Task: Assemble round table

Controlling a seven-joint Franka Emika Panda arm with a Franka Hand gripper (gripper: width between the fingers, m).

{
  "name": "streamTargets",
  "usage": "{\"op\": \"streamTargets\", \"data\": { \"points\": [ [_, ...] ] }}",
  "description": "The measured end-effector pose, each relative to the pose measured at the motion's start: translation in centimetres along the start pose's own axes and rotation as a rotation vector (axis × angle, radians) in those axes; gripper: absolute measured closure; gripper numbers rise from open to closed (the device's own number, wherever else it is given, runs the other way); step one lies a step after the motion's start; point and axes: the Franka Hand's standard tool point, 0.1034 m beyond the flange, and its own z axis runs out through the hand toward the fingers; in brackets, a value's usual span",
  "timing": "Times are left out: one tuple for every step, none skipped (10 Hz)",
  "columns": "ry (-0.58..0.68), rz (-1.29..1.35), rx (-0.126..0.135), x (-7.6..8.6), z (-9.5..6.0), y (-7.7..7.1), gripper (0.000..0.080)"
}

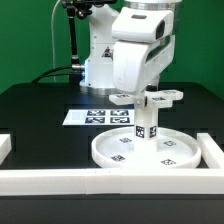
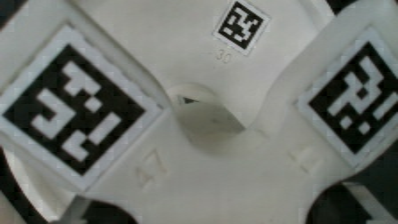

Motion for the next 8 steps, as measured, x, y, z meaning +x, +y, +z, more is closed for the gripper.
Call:
{"op": "streamTargets", "data": {
  "points": [
    [0.000,0.000,0.000,-0.01,0.00,0.00,0.0346],
    [0.000,0.001,0.000,-0.01,0.00,0.01,0.0346],
    [0.000,0.026,0.000,-0.01,0.00,0.01,0.0346],
    [-0.003,0.088,0.012,-0.14,0.04,-0.07,0.0346],
    [-0.015,0.214,0.031,-0.47,0.08,-0.03,0.0346],
    [-0.011,0.333,0.034,-0.52,0.08,0.02,0.0346],
    [-0.010,0.434,0.036,-0.50,0.09,0.00,0.0346],
    [-0.010,0.511,0.035,-0.47,0.07,0.01,0.0344]
  ]
}}
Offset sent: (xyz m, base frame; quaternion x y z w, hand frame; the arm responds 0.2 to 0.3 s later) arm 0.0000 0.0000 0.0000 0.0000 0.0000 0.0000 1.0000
